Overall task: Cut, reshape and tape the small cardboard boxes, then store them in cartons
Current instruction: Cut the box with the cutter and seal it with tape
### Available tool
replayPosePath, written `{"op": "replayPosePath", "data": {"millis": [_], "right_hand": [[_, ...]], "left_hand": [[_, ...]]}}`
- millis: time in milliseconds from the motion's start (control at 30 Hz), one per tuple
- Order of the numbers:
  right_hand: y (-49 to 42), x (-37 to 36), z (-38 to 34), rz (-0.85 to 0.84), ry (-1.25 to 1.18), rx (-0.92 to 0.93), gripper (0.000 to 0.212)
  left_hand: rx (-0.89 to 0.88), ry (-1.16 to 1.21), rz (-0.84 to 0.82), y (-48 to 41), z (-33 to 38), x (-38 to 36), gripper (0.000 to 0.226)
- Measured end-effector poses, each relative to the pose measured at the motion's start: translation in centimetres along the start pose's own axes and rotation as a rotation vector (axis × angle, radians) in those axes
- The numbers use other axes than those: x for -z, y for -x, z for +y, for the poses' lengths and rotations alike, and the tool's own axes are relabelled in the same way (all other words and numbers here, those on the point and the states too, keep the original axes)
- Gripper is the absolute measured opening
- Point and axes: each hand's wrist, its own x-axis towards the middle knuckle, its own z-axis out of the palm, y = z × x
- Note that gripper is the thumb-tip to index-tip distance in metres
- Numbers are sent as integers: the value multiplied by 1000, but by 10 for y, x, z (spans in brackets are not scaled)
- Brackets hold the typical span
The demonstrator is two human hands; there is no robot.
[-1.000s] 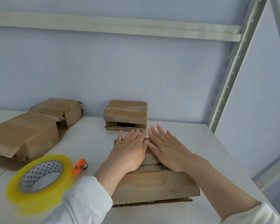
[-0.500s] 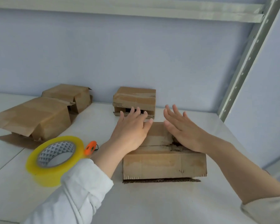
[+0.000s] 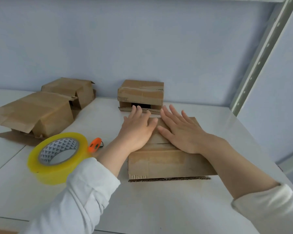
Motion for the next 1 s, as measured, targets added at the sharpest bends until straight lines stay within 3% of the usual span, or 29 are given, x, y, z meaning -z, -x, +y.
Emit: {"op": "replayPosePath", "data": {"millis": [167,267,400,467,533,667,733,833,1000], "right_hand": [[2,-1,1,29,-94,3,59],[12,15,14,101,-204,-17,56],[20,3,25,31,-116,-79,59],[16,-4,24,19,-91,-80,60],[18,1,21,55,-255,-72,57],[35,10,25,252,-921,-184,53],[39,5,27,249,-1073,-244,57],[39,-5,23,176,-949,-210,54],[24,9,25,158,-326,-96,61]], "left_hand": [[-25,198,97,5,0,2,52],[-13,181,163,10,-6,7,55],[85,589,53,22,-4,0,55],[88,662,79,23,-3,-4,54],[95,676,95,22,-4,-1,55],[68,488,155,20,-7,4,58],[20,390,130,21,-2,2,59],[43,133,6,20,1,-3,63],[35,-278,1,6,10,9,69]]}}
